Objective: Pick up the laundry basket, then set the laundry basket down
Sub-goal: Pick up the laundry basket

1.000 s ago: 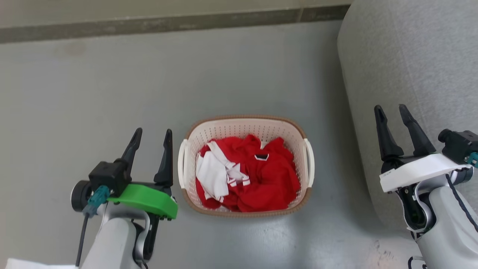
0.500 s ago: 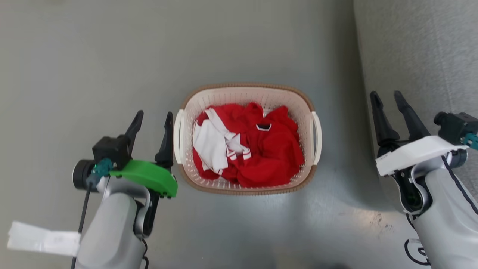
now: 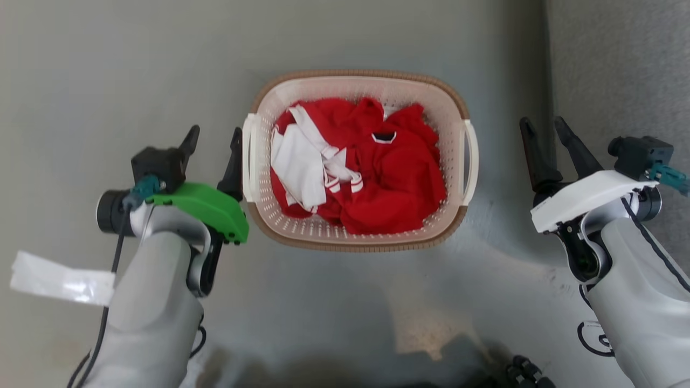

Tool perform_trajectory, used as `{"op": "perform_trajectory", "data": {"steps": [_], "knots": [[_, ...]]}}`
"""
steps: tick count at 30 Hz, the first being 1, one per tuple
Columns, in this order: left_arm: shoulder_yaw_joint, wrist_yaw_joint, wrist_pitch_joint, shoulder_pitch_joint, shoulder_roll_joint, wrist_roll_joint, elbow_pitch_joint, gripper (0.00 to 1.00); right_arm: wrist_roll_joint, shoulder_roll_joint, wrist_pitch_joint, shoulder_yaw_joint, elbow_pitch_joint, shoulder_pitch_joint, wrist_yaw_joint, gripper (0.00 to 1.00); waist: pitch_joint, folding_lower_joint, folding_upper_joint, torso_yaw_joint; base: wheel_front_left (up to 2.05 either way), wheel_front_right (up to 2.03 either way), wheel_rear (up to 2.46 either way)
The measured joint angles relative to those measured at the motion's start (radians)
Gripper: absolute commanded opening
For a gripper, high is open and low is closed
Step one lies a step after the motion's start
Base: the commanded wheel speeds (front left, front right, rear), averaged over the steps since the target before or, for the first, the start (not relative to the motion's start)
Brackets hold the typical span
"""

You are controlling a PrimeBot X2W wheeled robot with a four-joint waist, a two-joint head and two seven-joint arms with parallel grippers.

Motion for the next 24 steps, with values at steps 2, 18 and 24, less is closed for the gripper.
{"op": "perform_trajectory", "data": {"steps": [2, 18, 24], "knots": [[-0.007, -0.006, 0.005, -0.026, 0.000, 0.000, 0.026, 1.00, 0.010, 0.000, 0.000, 0.014, 0.024, -0.012, 0.000, 1.00, 0.023, 0.0000, 0.0000, 0.000, 0.00, 0.00, 0.00], [-0.051, -0.016, 0.035, -0.200, -0.004, -0.044, 0.184, 1.00, 0.062, 0.031, 0.046, 0.137, 0.153, -0.154, 0.000, 1.00, 0.183, 0.0000, 0.0000, -0.003, 0.00, 0.00, 0.00], [-0.075, -0.033, 0.043, -0.247, -0.005, -0.067, 0.230, 1.00, 0.079, 0.032, 0.054, 0.165, 0.199, -0.210, 0.000, 1.00, 0.239, 0.0000, 0.0000, -0.009, 0.00, 0.00, 0.00]]}}
